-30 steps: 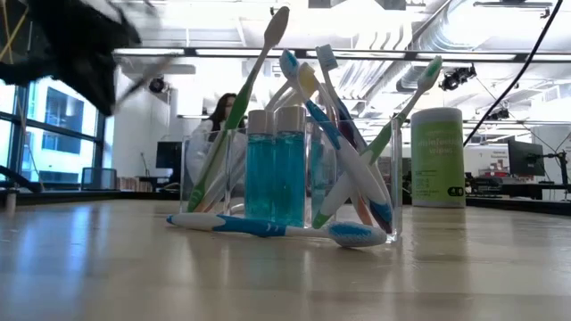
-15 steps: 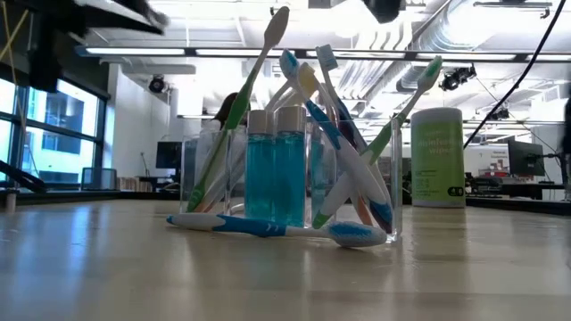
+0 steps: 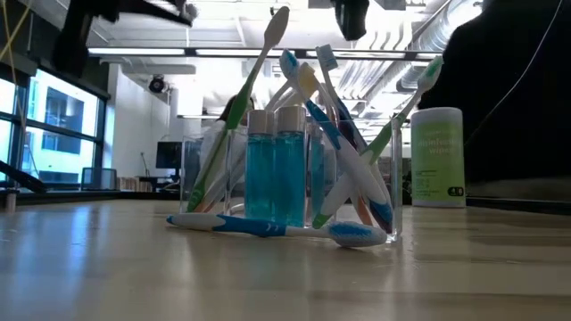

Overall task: Pick & Place toothbrushing station
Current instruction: Put the purple toothbrush into the transparent organizer

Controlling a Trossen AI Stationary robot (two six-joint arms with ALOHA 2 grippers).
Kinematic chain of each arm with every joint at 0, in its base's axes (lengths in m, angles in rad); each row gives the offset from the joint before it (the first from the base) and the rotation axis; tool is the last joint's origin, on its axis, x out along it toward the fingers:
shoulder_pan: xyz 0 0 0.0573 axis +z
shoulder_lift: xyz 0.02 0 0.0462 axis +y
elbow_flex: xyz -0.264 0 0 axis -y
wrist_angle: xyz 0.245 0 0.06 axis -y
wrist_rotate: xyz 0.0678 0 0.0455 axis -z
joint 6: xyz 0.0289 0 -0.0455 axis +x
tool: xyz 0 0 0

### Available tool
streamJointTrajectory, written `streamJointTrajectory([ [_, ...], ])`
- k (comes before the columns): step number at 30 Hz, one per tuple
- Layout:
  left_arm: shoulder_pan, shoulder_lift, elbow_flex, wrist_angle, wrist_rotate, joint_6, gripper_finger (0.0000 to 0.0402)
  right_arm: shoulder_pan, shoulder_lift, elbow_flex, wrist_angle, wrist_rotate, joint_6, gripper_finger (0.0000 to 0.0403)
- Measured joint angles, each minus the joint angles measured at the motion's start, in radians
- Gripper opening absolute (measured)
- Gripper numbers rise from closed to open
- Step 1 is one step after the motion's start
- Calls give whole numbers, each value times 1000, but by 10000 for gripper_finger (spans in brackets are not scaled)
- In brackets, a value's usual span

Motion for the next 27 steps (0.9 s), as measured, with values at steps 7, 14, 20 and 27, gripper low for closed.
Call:
streamJointTrajectory([
  [7, 55, 0, 76, 115, 93, 153, 8, -20, 0, 0, 0, -56, 6, 243],
  [14, 103, 0, 76, 447, 313, 515, 8, -21, 0, 0, -1, -48, 5, 243],
  [20, 111, 0, 76, 611, 408, 699, 8, -18, 0, 0, -1, -84, -8, 243],
  [27, 132, 0, 76, 613, 426, 728, 8, -17, 0, 0, -2, -103, -81, 187],
])
